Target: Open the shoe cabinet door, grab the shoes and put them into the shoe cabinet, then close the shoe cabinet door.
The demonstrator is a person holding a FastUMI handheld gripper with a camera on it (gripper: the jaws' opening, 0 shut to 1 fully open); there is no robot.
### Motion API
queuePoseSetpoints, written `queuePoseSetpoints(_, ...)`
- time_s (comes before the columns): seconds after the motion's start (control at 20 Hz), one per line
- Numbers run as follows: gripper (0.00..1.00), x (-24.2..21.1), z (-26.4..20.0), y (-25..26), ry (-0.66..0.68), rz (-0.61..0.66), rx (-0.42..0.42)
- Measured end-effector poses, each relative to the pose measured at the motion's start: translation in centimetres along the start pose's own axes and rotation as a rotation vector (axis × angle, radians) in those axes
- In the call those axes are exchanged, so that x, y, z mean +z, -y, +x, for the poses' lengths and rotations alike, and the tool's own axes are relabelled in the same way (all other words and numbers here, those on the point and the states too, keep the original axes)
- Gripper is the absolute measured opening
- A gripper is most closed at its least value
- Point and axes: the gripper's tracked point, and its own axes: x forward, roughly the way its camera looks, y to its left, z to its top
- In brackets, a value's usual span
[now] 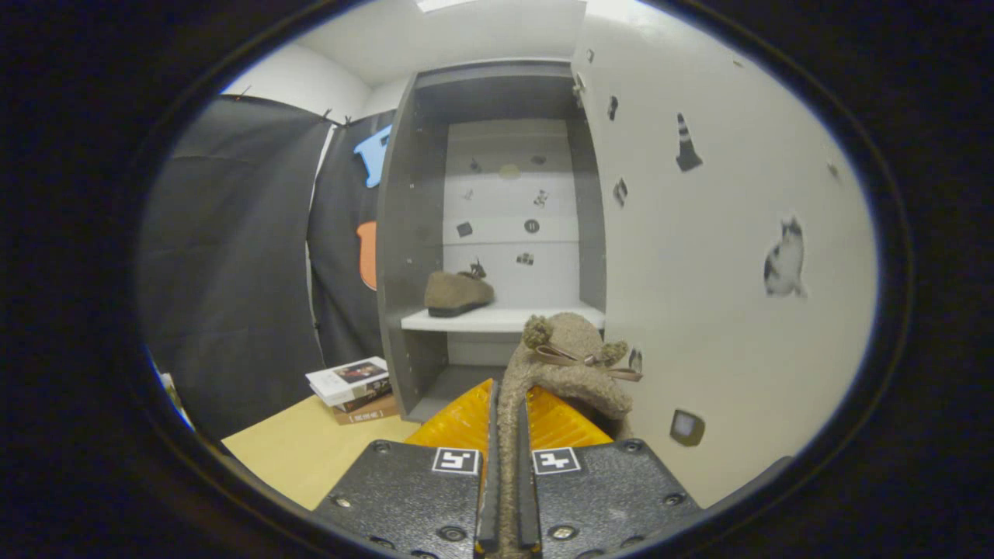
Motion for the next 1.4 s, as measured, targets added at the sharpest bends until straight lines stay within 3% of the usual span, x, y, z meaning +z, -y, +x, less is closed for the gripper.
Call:
queuePoseSetpoints(0.5,0.12,13.8,-1.5,-1.1,0.114,-0.086,0.022)
queuePoseSetpoints(0.7,0.12,18.4,-0.4,-0.4,0.129,-0.153,-0.030)
queuePoseSetpoints(0.95,0.12,23.3,1.6,0.2,0.135,-0.146,-0.077)
queuePoseSetpoints(1.15,0.12,24.5,4.9,-0.4,0.133,-0.158,-0.096)
queuePoseSetpoints(1.4,0.12,22.6,11.7,-1.4,0.060,-0.154,-0.094)
